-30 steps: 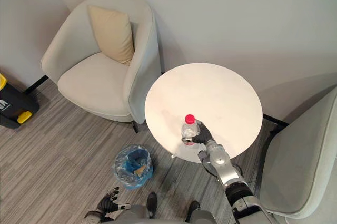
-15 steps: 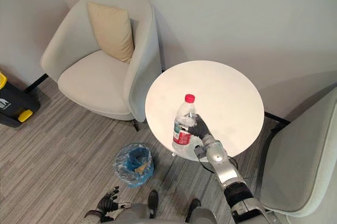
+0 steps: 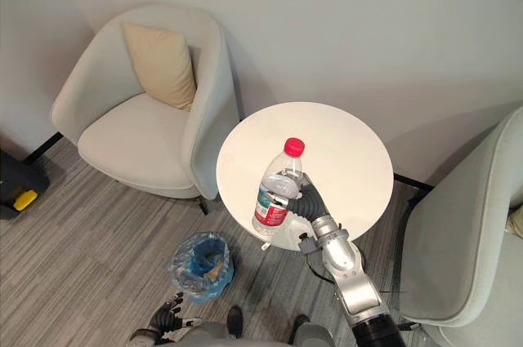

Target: Gather rubbish on tea table into small bin, then transfer packed bag to large trash can.

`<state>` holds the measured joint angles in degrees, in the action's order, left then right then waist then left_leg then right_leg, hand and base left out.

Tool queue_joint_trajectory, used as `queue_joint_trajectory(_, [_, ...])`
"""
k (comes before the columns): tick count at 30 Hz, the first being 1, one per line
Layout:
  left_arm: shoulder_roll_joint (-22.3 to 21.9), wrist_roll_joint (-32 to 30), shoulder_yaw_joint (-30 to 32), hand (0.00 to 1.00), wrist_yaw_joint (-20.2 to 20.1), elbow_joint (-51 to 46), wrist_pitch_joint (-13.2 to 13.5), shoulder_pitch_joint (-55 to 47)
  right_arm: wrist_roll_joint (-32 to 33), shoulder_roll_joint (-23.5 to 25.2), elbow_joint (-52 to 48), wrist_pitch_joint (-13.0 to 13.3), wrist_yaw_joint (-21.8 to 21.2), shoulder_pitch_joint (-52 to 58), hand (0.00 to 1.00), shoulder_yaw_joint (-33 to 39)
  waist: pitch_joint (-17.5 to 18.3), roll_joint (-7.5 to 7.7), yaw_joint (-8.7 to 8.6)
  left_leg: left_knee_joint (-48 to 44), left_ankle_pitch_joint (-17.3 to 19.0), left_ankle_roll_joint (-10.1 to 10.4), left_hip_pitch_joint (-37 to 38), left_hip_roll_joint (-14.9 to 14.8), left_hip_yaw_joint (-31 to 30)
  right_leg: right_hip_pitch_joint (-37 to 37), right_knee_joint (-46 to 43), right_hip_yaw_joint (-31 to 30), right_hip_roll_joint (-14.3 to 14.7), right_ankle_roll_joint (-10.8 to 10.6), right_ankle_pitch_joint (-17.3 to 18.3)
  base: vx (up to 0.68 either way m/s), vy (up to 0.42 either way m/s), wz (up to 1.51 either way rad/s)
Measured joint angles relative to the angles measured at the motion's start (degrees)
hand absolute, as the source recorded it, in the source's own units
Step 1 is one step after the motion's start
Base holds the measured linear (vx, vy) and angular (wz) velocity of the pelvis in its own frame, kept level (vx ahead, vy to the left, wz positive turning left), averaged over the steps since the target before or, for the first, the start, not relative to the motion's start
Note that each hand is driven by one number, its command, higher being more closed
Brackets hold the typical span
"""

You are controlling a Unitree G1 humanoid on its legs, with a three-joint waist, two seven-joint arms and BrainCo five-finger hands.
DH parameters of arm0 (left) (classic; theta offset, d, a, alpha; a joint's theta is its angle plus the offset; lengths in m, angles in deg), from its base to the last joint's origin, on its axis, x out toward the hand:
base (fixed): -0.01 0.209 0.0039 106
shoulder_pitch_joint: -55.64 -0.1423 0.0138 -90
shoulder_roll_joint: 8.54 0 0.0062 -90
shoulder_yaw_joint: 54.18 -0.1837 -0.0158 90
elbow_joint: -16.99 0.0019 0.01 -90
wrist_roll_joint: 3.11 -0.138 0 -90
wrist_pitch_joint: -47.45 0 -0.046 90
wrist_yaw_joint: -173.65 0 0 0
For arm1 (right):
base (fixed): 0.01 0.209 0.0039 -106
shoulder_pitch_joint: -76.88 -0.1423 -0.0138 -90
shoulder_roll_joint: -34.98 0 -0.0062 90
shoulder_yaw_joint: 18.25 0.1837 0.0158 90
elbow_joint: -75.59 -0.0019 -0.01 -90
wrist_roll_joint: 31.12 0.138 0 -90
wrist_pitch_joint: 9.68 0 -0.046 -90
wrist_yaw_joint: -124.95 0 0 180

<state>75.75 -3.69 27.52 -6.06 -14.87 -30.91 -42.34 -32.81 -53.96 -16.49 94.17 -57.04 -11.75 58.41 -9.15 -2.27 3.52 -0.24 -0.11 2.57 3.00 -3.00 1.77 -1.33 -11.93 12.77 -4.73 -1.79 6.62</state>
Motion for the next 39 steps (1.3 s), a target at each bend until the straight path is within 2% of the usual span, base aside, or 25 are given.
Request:
queue_joint_trajectory(5, [0.0,0.0,0.0,0.0,0.0,1.1,0.0,0.0,-0.8,0.2,-3.8,0.8,-0.9,2.8,1.0,-0.1,0.8,0.18,-0.36,0.3,0.0,0.0,1.2,0.0,0.4,1.1,0.2,-0.3,0.1,0.0,-0.2,0.01,-0.006,-0.04])
queue_joint_trajectory(7, [0.0,0.0,0.1,0.0,0.0,1.8,0.0,0.0,-1.4,0.5,-4.3,1.3,-1.0,3.6,1.0,-0.3,1.0,0.36,-1.11,0.3,0.0,0.0,1.9,0.0,0.3,1.9,0.3,-0.3,0.1,-0.1,-0.2,0.0,0.0,0.0])
queue_joint_trajectory(15, [0.0,0.0,0.1,0.0,0.0,3.2,0.0,0.0,-5.8,0.9,-4.3,1.3,-0.9,6.8,1.0,-1.2,1.4,0.33,-1.2,0.3,0.1,0.1,2.1,-0.2,0.5,2.0,-0.1,-0.6,0.1,-0.2,-0.1,-0.05,-0.014,-0.02])
queue_joint_trajectory(16, [0.0,0.0,0.1,0.0,0.0,3.2,0.0,0.1,-5.8,0.9,-4.3,1.3,-0.9,6.9,1.0,-1.3,1.4,0.35,-1.19,0.3,0.3,0.3,2.0,-0.1,0.5,1.6,-0.9,-0.7,-0.1,-0.1,0.2,-0.04,-0.005,-0.06])
queue_joint_trajectory(18, [0.3,0.1,0.0,0.0,-0.1,3.2,0.2,0.1,-5.8,0.9,-4.3,1.3,-0.6,6.8,1.0,-2.0,1.4,1.3,-1.14,-0.5,0.9,-0.1,1.2,1.4,0.9,-2.4,-8.5,-1.5,-2.4,-0.9,4.2,-0.03,-0.026,0.01])
queue_joint_trajectory(20, [0.6,0.1,-0.2,0.0,-0.1,3.2,0.2,0.2,-6.3,0.9,-4.3,1.3,-0.6,6.9,1.0,-2.7,1.4,1.79,-1.32,-1.7,1.2,-0.2,0.6,2.6,0.1,-3.9,-12.8,-1.6,-3.7,-1.2,6.1,-0.01,-0.047,0.24])
queue_joint_trajectory(21, [0.6,0.1,-0.7,0.0,0.0,3.2,0.2,0.4,-7.0,0.5,-4.3,1.3,-0.6,6.9,1.0,-2.8,1.5,1.75,-1.62,-3.0,1.4,-0.4,-0.1,3.3,-1.3,-4.5,-16.0,-3.4,-4.1,-1.8,6.8,-0.01,-0.065,0.8])
queue_joint_trajectory(22, [1.1,0.1,-1.3,0.0,-0.1,3.2,0.1,0.7,-7.2,0.3,-4.3,1.3,-0.6,6.9,1.0,-2.7,1.5,1.72,-2.94,-4.0,1.3,-0.4,-1.3,3.9,-4.2,-4.9,-17.9,-7.3,-3.7,-1.8,6.8,-0.02,-0.081,0.99])
queue_joint_trajectory(26, [1.5,0.3,-1.3,0.0,-0.1,3.2,0.1,1.8,-7.4,-0.1,-4.3,1.2,-0.5,6.0,1.0,-1.7,1.8,2.04,-2.48,-3.7,-0.4,0.4,-4.9,5.2,-10.7,-4.9,-17.2,-11.7,-3.2,-2.3,9.0,-0.05,-0.129,1.04])
queue_joint_trajectory(27, [1.4,0.3,-1.3,0.0,0.0,3.2,0.0,1.8,-7.4,-0.2,-4.3,1.2,-0.5,5.2,1.0,-1.6,1.7,1.89,-2.42,-3.2,-1.8,0.5,-6.0,5.6,-12.9,-4.7,-16.2,-11.8,-2.9,-2.4,10.0,-0.11,-0.17,0.99])
queue_joint_trajectory(28, [1.0,0.4,-1.3,0.0,0.0,3.1,0.0,1.8,-7.4,-0.2,-4.3,1.1,-0.5,4.6,1.0,-1.3,1.6,1.01,-2.27,-2.8,-2.9,0.8,-6.7,5.3,-14.8,-4.3,-15.1,-9.9,-2.5,-2.2,9.8,-0.08,-0.131,0.96])
queue_joint_trajectory(30, [0.6,0.9,-1.3,0.0,0.1,3.1,0.1,1.8,-7.4,-0.1,-4.3,1.1,-0.2,4.6,1.0,-0.8,1.5,0.29,-2.0,-3.0,-3.6,1.4,-7.6,4.9,-17.8,-2.5,-13.5,-6.3,-2.0,-1.8,9.5,-0.07,-0.083,0.97])
queue_joint_trajectory(31, [0.4,1.1,-1.1,0.0,0.3,2.9,0.1,1.8,-7.3,-0.1,-4.3,1.1,-0.1,4.7,1.0,-0.8,1.3,-0.14,-1.37,-3.7,-3.3,1.0,-8.5,4.4,-17.4,-1.4,-12.5,-4.0,-1.6,-1.7,9.5,-0.08,-0.066,0.95])
queue_joint_trajectory(32, [0.3,1.2,-0.9,0.0,0.4,2.7,0.1,1.8,-7.2,-0.1,-4.3,1.1,0.0,4.7,1.0,-0.8,1.2,-0.31,-1.14,-3.8,-2.8,-0.3,-8.7,3.5,-15.0,-0.6,-11.6,-2.8,-1.4,-1.5,9.4,-0.07,-0.069,0.88])
queue_joint_trajectory(33, [0.1,1.6,-0.8,0.0,1.0,2.2,0.1,1.8,-6.8,-0.3,-4.3,1.1,0.4,4.7,1.0,-0.8,0.9,-0.49,-1.05,-3.7,-1.7,-3.1,-9.0,1.3,-9.0,0.8,-9.8,-1.1,-1.1,-1.1,8.6,-0.05,-0.066,0.71])
queue_joint_trajectory(34, [0.0,1.7,-0.7,0.0,1.1,2.1,0.1,1.7,-6.7,-0.2,-4.3,1.1,0.7,4.7,1.0,-0.7,0.8,-0.74,-1.03,-3.7,-1.3,-4.1,-9.2,0.2,-5.8,1.5,-8.9,0.1,-1.2,-0.3,7.9,-0.05,-0.031,0.87])
queue_joint_trajectory(35, [-0.5,2.2,-0.3,0.0,1.1,2.1,0.1,1.7,-6.6,-0.2,-4.3,1.1,0.8,4.5,1.0,-0.1,0.3,-0.68,-0.97,-6.5,-0.8,-4.6,-10.1,-2.0,1.2,2.1,-7.6,2.4,-2.2,0.2,7.1,-0.08,0.077,0.91])
queue_joint_trajectory(36, [-0.7,2.2,-0.1,0.0,1.0,1.9,0.2,1.7,-6.6,-0.1,-4.1,1.0,0.9,4.5,1.0,1.2,0.5,-1.43,-1.25,-13.6,-0.3,-5.5,-13.1,-3.7,7.4,2.3,-7.7,5.1,-3.3,0.4,7.0,-0.07,0.11,0.89])
queue_joint_trajectory(37, [-0.7,2.2,-0.1,0.0,1.0,1.9,0.1,1.7,-6.6,0.0,-3.7,1.0,0.9,4.5,1.0,1.8,0.6,-1.9,-1.34,-17.5,0.0,-6.0,-14.1,-4.1,9.6,2.5,-7.8,6.1,-3.8,0.3,7.1,-0.06,0.113,0.8])
queue_joint_trajectory(38, [-1.1,2.1,-0.2,0.0,0.9,1.9,0.1,1.0,-6.7,-0.1,-3.3,0.8,1.3,4.7,1.0,3.0,0.9,-2.9,-1.52,-23.1,1.6,-6.6,-14.6,-4.4,12.7,3.1,-8.6,7.3,-3.8,-0.8,7.8,0.03,0.028,0.78])
queue_joint_trajectory(39, [-1.3,2.0,-0.8,0.0,0.9,1.3,-0.1,0.5,-6.7,-0.2,-3.1,0.6,1.9,4.7,1.0,4.0,1.3,-4.04,-2.06,-22.8,1.5,-6.0,-15.2,-4.6,13.9,3.1,-9.1,7.0,-2.9,-0.8,9.1,0.0,0.027,1.02])
